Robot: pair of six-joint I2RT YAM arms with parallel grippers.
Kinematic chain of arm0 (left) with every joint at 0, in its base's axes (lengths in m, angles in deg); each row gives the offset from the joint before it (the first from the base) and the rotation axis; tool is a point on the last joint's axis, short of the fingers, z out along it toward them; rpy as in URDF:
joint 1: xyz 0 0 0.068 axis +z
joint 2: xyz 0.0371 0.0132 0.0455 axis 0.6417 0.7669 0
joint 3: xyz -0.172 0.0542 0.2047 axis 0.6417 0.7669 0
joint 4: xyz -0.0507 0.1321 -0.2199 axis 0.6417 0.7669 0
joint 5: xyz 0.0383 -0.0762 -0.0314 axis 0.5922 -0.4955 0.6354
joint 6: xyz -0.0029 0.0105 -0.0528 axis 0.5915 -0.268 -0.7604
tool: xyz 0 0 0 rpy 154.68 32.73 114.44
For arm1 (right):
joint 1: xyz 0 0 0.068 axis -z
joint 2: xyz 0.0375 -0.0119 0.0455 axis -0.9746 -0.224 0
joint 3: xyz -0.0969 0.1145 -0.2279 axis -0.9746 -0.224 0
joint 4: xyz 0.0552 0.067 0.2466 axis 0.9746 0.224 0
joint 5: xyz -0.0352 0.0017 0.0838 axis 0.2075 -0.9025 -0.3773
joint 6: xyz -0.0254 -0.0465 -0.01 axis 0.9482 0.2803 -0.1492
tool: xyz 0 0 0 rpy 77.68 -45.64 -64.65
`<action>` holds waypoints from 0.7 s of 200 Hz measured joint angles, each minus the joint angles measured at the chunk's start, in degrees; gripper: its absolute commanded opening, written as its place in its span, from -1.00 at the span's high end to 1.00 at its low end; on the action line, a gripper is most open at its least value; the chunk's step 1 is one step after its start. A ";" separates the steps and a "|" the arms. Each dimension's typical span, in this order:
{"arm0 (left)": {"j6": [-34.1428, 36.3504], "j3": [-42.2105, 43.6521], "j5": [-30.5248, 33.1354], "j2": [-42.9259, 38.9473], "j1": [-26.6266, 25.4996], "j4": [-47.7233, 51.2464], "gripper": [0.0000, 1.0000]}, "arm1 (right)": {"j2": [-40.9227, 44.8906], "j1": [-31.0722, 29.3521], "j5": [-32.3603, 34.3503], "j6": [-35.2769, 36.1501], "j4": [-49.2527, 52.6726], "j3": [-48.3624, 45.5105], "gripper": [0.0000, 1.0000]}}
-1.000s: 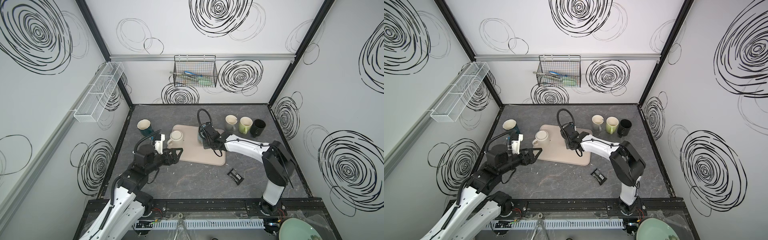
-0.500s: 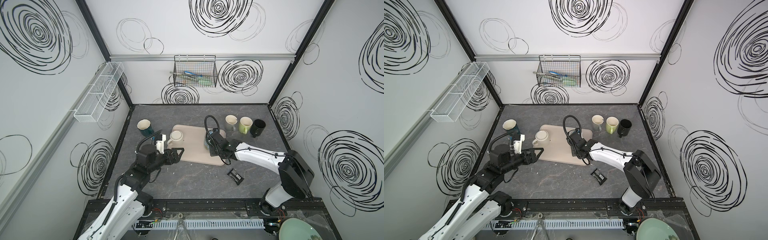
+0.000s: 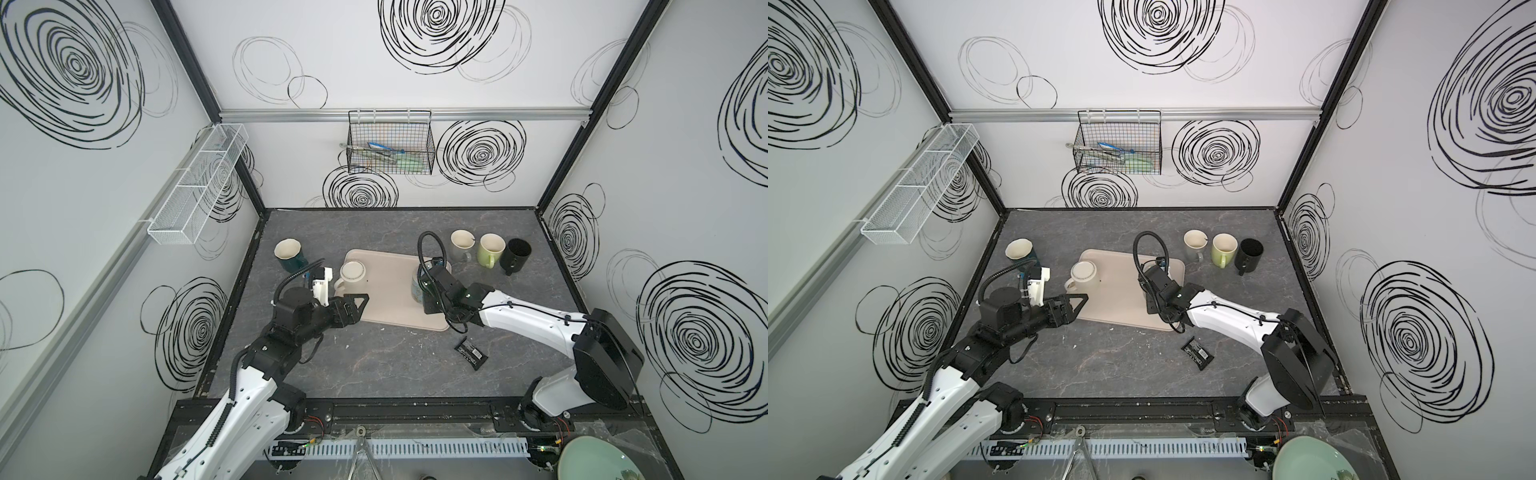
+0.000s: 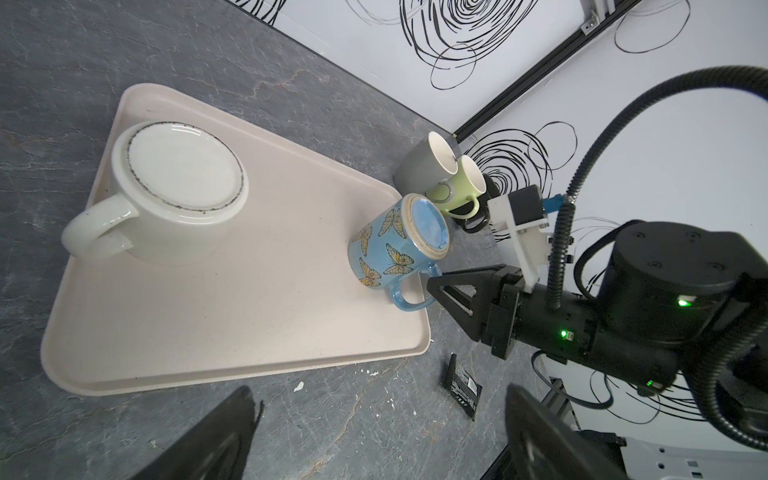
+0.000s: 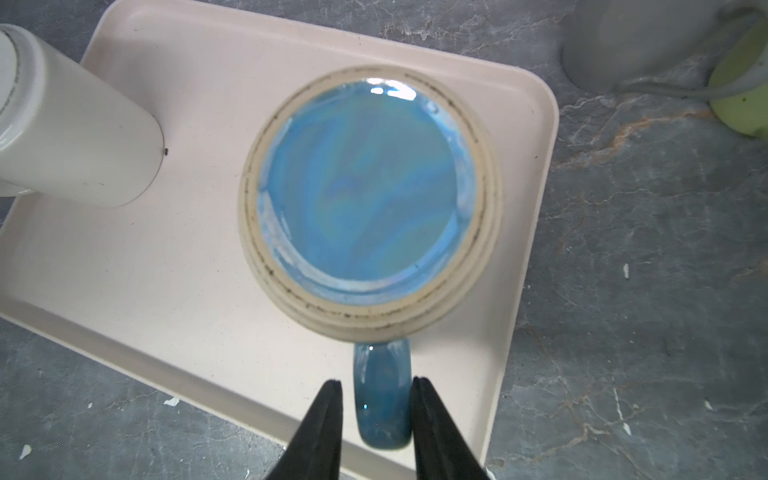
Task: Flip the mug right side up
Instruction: 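Lift the blue butterfly mug off the tray with the right gripper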
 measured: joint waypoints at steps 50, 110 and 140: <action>0.02 0.00 -0.20 0.55 0.00 -0.07 -0.92 | 0.00 0.00 -0.96 -0.39 -0.04 0.02 0.16; 0.02 0.04 -0.94 1.53 0.02 -1.40 -0.92 | -0.44 0.02 -1.51 -0.37 0.35 0.81 0.16; 0.02 0.33 -1.36 1.84 0.02 -2.14 -0.92 | -1.73 0.26 -2.73 -0.02 0.90 1.95 0.16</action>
